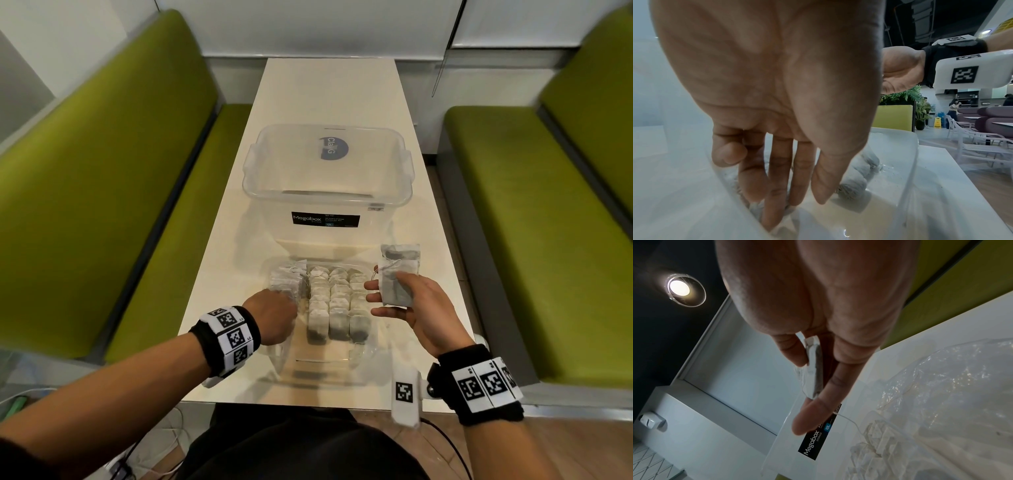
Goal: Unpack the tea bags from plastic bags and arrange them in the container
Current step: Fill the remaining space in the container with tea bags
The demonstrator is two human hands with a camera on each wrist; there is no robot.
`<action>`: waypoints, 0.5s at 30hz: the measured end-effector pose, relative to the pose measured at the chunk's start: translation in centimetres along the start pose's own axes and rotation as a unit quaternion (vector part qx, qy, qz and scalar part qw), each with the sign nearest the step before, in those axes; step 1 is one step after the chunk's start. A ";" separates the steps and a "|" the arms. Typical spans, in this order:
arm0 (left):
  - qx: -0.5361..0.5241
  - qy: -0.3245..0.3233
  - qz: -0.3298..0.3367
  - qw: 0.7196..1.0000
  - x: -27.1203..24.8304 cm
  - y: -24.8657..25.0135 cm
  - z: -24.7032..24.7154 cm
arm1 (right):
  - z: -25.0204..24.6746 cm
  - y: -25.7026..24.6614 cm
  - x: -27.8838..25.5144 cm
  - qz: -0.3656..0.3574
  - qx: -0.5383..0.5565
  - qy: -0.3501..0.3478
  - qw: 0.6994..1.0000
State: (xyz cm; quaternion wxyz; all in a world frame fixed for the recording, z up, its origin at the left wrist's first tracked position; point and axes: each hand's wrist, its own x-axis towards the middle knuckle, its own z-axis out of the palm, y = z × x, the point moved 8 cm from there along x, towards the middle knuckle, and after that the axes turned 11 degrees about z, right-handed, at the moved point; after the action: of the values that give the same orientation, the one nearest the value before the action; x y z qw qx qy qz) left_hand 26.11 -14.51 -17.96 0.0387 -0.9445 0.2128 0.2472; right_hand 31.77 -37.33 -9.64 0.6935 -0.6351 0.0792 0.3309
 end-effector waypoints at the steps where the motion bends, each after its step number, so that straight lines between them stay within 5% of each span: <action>1: 0.001 0.002 -0.001 1.000 0.0 -0.1 0.1 | 0.0 0.0 0.0 -0.001 0.002 -0.001 1.000; 15: -0.032 0.007 -0.053 0.998 -2.1 -0.2 -1.6 | 1.7 1.2 0.4 0.023 -0.020 -0.086 0.996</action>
State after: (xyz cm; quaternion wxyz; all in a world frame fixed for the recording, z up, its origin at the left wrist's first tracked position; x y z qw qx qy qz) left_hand 25.26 -13.86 -15.60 0.0195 -0.9570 0.1550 0.2446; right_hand 30.89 -35.67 -10.50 0.6772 -0.6161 0.0273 0.4012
